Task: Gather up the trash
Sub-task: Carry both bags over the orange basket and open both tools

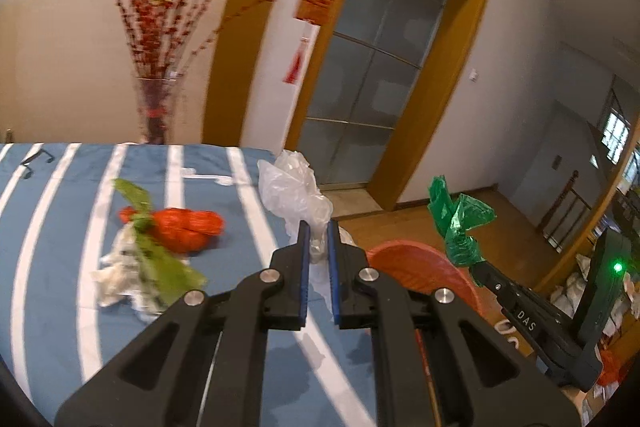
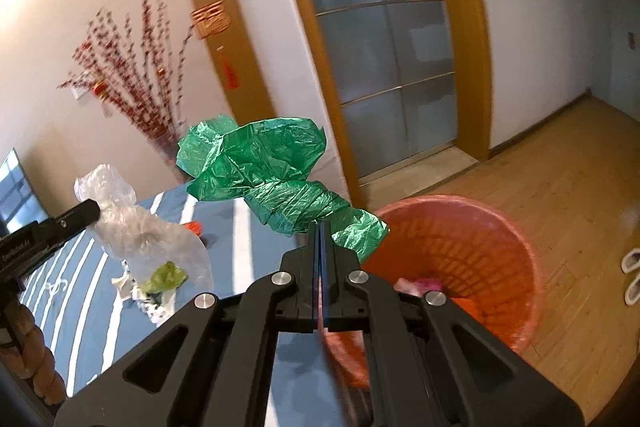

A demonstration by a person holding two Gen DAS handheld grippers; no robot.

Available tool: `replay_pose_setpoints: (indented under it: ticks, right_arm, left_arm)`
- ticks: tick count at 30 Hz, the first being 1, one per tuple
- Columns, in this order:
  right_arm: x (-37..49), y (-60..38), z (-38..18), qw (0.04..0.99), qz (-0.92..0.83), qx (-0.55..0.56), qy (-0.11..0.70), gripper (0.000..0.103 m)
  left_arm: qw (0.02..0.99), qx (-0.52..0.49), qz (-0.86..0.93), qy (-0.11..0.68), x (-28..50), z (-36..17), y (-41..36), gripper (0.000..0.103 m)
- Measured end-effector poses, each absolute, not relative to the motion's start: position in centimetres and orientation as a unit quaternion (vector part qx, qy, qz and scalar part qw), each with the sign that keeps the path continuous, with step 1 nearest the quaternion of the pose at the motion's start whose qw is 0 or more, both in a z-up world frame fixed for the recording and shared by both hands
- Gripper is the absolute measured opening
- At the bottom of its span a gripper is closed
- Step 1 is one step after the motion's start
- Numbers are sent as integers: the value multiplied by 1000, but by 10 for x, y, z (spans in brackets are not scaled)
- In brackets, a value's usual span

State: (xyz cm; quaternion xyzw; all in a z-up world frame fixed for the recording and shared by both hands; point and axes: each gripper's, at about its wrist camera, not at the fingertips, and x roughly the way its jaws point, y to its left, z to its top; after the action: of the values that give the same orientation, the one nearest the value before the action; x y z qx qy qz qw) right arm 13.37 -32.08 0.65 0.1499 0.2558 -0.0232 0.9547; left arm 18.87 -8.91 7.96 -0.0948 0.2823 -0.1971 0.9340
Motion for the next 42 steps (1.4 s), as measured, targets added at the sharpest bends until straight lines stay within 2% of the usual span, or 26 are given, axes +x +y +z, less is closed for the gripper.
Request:
replay_pose_setpoints:
  ticks: [10, 27, 31, 33, 36, 37, 38, 42]
  right_arm:
    - [116, -371, -3, 947, -80, 186, 248, 1]
    - [118, -423, -35, 928, -116, 239, 259, 1]
    - [125, -429, -45, 923, -105, 259, 265, 2]
    - [129, -431, -49, 921, -101, 265, 267, 3]
    - [130, -434, -57, 918, -96, 270, 273, 20]
    - [129, -435, -59, 917, -97, 273, 274, 32]
    - [128, -436, -61, 916, -99, 276, 272, 38]
    - [122, -440, -64, 915, -109, 278, 272, 38]
  left_arm:
    - [915, -83, -261, 298, 192, 63, -169, 10]
    - [885, -62, -305, 347, 216, 14, -244, 10]
    - [877, -58, -307, 364, 223, -1, -253, 13]
    - [876, -55, -304, 371, 224, -7, -256, 17]
    - [874, -50, -298, 381, 228, -18, -253, 25]
    - [874, -49, -295, 383, 229, -20, -251, 26]
    - [874, -49, -292, 386, 232, -22, -247, 27]
    - [879, -47, -275, 387, 233, -27, -228, 31]
